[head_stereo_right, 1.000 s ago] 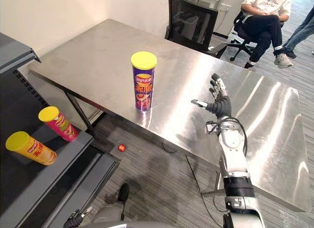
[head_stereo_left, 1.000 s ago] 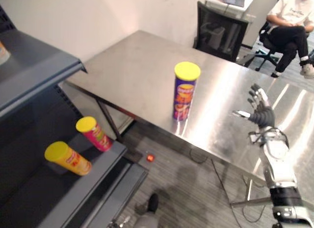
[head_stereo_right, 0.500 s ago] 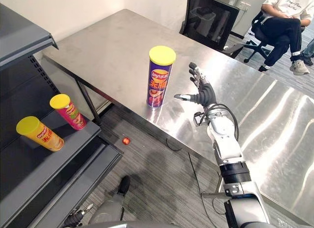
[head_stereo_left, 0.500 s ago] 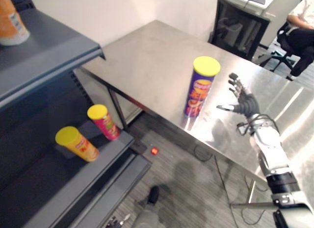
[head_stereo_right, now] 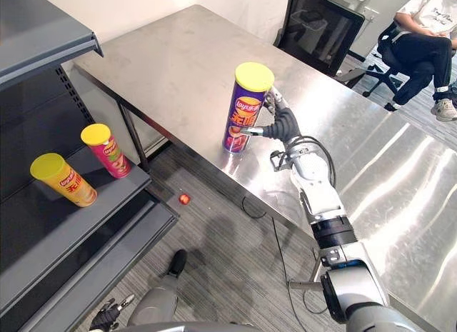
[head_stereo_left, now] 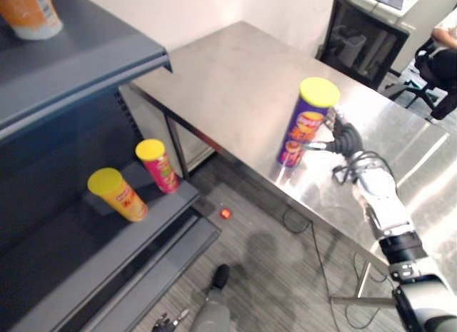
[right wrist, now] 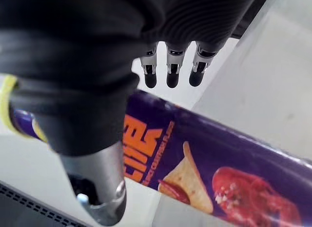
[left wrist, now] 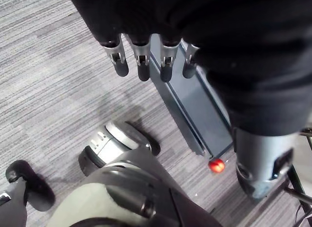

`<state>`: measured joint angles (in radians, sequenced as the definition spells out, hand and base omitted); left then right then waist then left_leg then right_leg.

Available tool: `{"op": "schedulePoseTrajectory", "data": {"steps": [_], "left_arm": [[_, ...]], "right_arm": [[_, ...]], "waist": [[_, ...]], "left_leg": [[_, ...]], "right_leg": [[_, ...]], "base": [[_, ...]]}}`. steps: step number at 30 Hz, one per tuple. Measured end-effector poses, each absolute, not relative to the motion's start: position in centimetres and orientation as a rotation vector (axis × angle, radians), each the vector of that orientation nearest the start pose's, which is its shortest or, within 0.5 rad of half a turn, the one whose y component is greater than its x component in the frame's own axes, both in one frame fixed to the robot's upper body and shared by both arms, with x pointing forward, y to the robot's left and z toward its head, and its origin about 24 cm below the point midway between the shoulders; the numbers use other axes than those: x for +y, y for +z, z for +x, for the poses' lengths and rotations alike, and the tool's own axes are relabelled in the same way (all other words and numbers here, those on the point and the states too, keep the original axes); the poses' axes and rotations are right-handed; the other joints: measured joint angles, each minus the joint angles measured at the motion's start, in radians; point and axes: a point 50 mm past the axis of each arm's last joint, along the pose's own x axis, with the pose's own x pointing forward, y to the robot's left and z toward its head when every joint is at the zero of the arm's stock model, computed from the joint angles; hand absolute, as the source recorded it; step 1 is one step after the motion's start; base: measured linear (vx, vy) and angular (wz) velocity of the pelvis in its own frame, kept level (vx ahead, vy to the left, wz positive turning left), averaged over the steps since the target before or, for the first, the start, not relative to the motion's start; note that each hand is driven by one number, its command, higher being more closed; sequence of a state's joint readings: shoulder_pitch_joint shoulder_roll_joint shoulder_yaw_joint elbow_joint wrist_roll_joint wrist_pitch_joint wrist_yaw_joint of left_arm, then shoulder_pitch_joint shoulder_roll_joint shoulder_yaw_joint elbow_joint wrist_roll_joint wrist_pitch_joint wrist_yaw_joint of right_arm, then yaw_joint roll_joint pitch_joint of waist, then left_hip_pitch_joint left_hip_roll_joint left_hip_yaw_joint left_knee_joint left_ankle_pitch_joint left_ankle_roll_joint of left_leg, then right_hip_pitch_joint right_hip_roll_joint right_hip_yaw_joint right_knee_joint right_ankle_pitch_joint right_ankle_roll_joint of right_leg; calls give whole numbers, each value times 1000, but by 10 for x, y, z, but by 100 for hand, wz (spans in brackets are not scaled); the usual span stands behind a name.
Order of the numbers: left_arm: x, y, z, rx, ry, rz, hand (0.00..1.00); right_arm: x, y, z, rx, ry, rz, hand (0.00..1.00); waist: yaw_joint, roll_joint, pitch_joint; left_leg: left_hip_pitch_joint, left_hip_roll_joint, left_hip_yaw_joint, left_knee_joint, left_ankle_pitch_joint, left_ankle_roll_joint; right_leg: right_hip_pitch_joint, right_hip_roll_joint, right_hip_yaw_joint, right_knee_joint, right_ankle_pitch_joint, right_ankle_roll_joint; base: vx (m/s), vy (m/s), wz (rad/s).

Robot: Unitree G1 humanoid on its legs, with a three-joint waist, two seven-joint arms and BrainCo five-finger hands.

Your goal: Put the gum and the chips on the shelf.

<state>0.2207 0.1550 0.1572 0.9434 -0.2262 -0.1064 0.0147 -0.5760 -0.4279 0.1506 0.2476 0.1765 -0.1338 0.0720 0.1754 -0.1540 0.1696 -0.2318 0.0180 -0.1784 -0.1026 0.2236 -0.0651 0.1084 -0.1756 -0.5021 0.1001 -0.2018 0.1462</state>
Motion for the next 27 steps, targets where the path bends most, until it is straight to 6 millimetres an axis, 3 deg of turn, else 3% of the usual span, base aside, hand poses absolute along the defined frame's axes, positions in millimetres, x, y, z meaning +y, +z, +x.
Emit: {"op": "schedulePoseTrajectory", "data": {"steps": [6, 14, 15, 27], "left_arm": [[240, -150, 69, 989, 417, -109, 0], [241, -149, 70, 982, 439, -126, 0], [241, -149, 70, 981, 440, -127, 0], [242, -148, 75, 968, 450, -128, 0]], "right_arm": [[-162, 172, 347, -405, 242, -310, 0], [-162, 178, 351, -415, 224, -303, 0], [-162, 178, 351, -415, 224, -295, 100], [-159, 185, 354, -432, 177, -260, 100]], "waist": [[21, -8, 5], [25, -15, 17], [26, -16, 18], [27, -19, 37]], "left_leg": [[-1, 5, 1, 0, 0, 0], [-11, 6, 2, 0, -1, -2], [-11, 6, 2, 0, -1, -1], [-12, 8, 0, 0, 0, -1]], "right_leg": [[-2, 1, 3, 6, 1, 3], [-16, 0, 4, 10, -3, 4], [-16, 0, 4, 10, -3, 4], [-18, 0, -1, 22, -9, 6]], "base": [[0, 0, 0], [0, 0, 0], [0, 0, 0], [0, 0, 0]]}}
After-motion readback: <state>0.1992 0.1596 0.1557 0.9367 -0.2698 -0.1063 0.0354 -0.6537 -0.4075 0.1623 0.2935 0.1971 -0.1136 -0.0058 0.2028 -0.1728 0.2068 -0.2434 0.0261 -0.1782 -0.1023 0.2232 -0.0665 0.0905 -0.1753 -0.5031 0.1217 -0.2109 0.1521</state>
